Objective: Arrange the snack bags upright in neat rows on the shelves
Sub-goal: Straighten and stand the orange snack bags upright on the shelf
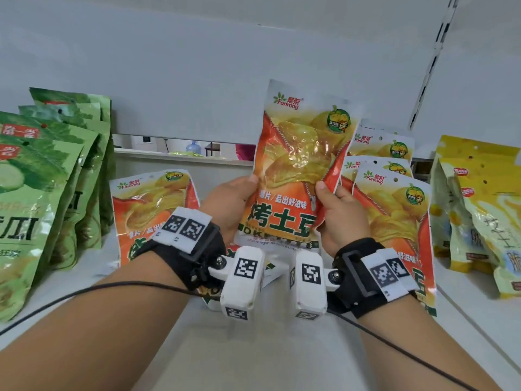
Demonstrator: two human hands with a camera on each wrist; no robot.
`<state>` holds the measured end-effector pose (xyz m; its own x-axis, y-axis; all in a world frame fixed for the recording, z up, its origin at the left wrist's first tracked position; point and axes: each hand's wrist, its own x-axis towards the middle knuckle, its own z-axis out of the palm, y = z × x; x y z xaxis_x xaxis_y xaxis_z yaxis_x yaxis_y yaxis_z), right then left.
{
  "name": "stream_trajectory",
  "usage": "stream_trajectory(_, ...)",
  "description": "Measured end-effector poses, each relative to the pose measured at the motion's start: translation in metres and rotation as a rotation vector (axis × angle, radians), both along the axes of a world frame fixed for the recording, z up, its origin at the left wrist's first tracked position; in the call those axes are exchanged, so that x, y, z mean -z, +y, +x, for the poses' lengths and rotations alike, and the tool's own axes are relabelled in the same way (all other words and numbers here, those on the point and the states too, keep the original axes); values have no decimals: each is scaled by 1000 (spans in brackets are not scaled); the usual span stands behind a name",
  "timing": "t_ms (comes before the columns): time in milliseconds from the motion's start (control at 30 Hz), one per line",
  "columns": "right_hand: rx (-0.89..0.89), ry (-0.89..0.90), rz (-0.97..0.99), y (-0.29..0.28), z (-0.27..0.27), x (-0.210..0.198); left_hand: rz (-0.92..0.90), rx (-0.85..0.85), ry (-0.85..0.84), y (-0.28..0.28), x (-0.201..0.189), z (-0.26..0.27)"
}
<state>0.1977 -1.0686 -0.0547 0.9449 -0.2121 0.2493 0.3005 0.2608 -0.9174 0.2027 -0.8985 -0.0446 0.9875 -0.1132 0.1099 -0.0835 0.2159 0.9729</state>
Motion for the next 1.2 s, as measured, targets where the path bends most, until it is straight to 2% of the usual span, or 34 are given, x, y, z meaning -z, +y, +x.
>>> stream_trajectory(233,-82,57,-278,-8,-4,13,-114,-131,43,7,16,14)
stream_trajectory(300,-37,47,-339,-8,-1,18,-95,-142,29,9,21,14)
stream_trajectory(400,48,38,-394,-9,1,24,-97,-60,24,12,23,14)
stream_trajectory(500,98,58,-418,-8,1,27,-63,10,35,13,23,10)
stream_trajectory(700,95,24,-390,-4,2,26,-87,-15,8,15,26,7)
stream_trajectory(833,60,9,-292,-2,0,25,-131,-40,21,15,27,4)
stream_trajectory(900,-14,38,-277,-3,-3,25,-116,-77,5,16,27,2)
stream_trajectory(1033,-201,116,-385,2,-6,28,-34,-134,-35,18,27,0)
stream_trajectory(1200,-161,92,-459,2,-7,28,-102,-81,5,17,26,-2)
